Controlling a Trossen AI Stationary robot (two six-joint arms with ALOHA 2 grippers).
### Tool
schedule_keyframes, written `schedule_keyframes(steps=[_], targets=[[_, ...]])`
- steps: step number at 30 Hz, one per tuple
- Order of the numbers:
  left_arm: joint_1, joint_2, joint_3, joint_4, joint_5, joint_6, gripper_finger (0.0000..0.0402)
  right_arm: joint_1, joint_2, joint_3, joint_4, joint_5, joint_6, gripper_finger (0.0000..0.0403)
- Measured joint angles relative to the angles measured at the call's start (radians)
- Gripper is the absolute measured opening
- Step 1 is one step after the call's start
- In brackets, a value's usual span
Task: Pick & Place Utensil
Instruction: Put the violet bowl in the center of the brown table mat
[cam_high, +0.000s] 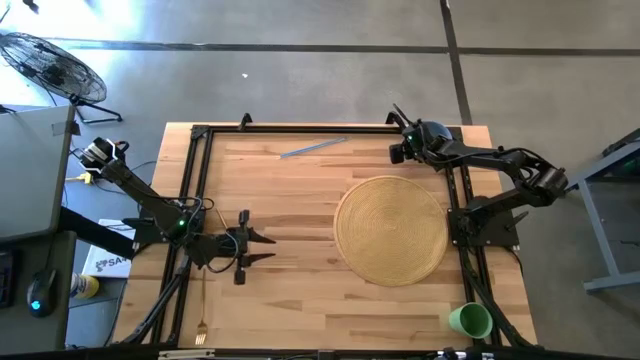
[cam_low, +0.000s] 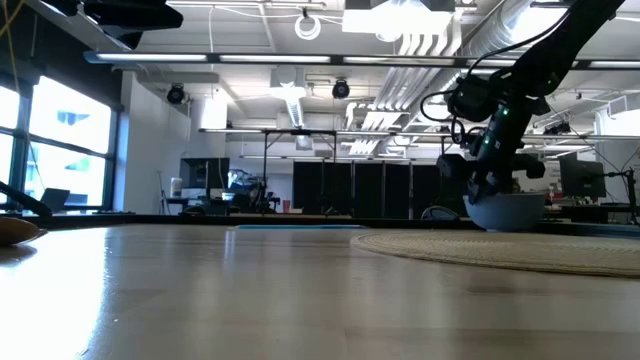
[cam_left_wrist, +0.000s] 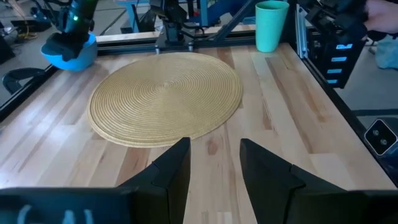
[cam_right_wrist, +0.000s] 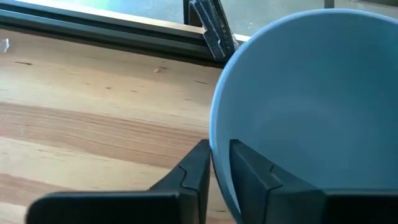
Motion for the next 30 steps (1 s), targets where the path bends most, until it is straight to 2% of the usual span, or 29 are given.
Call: schedule_keyframes(steps=[6, 12, 16, 21, 30], targets=[[0.0, 0.0, 0.0, 0.001, -0.001, 0.0, 0.0136, 0.001, -0.001, 0.0, -0.005, 0.009, -0.03, 0.0009], [0.0, 0.0, 0.0, 0.002, -0.002, -0.003, 0.0136, 0.003, -0.002, 0.0, -0.022, 0.003, -0.029, 0.0018], [0.0, 0.0, 0.0, 0.003, -0.002, -0.003, 0.0136, 0.016, -0.02, 0.0, -0.054, 0.006, -0.043, 0.0008], [0.0, 0.0, 0.0, 0.006, -0.003, -0.003, 0.0136, 0.077, -0.101, -0.001, -0.124, 0.003, -0.045, 0.001], [0.0, 0.0, 0.0, 0.06, -0.004, -0.003, 0.0136, 0.262, -0.237, 0.01, -0.3, 0.012, -0.022, 0.0007]])
